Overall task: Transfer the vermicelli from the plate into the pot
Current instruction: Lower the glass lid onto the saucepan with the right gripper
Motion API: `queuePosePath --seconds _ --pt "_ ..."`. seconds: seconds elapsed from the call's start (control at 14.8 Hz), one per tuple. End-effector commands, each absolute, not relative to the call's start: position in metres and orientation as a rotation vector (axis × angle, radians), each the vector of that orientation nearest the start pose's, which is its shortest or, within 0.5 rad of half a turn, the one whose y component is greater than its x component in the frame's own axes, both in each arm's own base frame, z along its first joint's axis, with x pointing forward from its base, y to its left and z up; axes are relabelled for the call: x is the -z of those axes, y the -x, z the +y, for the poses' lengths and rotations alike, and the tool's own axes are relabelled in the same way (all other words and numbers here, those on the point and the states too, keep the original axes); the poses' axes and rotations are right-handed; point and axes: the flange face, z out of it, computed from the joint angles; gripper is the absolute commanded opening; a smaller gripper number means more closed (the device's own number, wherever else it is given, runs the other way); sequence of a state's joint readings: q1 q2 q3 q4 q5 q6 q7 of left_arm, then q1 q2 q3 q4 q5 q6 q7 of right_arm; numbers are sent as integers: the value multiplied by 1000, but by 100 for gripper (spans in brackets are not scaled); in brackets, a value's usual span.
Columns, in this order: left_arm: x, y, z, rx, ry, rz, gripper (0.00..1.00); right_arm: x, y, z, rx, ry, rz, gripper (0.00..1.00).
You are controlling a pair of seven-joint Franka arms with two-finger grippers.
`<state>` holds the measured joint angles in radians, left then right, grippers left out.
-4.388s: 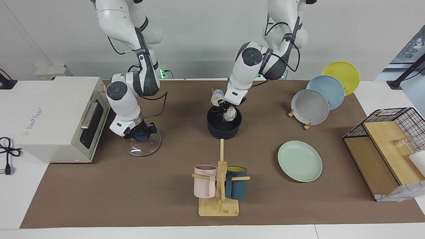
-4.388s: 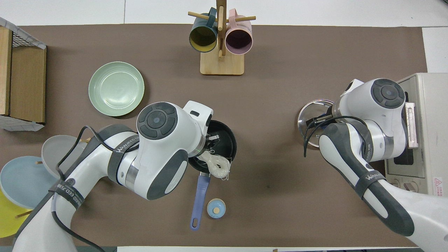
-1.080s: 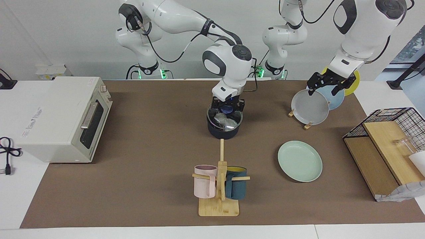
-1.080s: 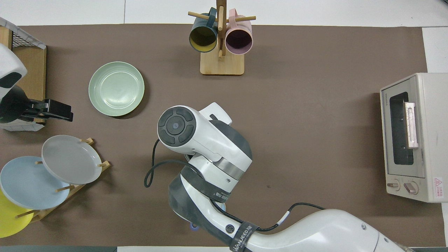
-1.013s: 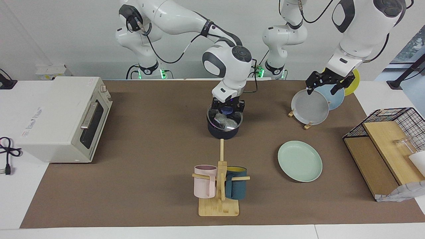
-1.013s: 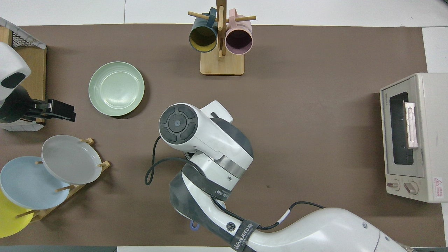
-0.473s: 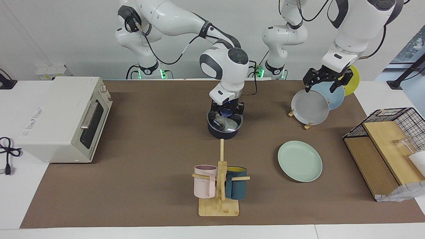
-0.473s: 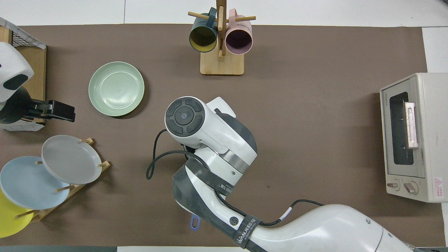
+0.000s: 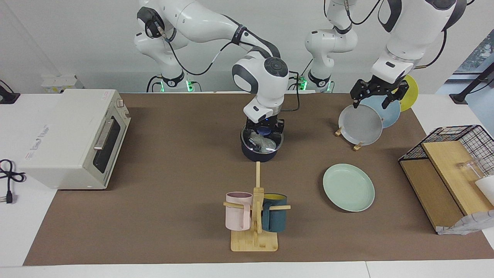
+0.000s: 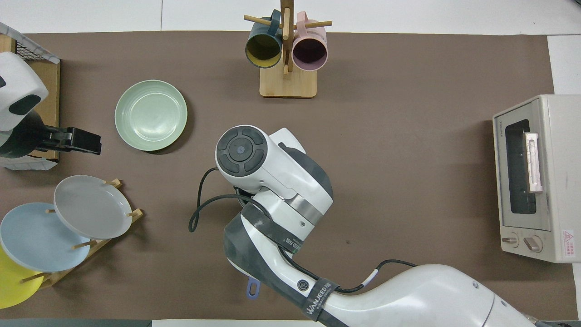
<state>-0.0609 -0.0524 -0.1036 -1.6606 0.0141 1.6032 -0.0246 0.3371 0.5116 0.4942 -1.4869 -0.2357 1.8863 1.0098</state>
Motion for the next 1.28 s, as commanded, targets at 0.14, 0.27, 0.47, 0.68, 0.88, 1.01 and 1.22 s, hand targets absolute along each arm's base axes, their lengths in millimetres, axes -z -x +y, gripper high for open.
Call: queuePosePath --seconds 0.14,0.27,0.47,0.68,0.88,1.01,1.22 --pt "-613 -527 -98 5 3103 228 100 -393 -509 451 -76 3140 272 49" --pt "-614 -526 -98 7 3102 230 100 -392 -508 450 -76 3144 272 49" --pt "-614 -527 -93 9 3105 218 100 -392 -508 448 -79 3147 275 50" --pt "-614 -527 -88 2 3105 201 100 -391 -507 448 -78 3145 277 50" --pt "-614 -527 -87 -1 3104 201 100 -384 -505 448 -76 3138 323 50" --pt "-615 -527 -87 4 3105 199 100 -381 -499 448 -71 3140 315 50" --pt "-615 -526 -87 2 3104 206 100 -378 -497 448 -73 3144 311 51"
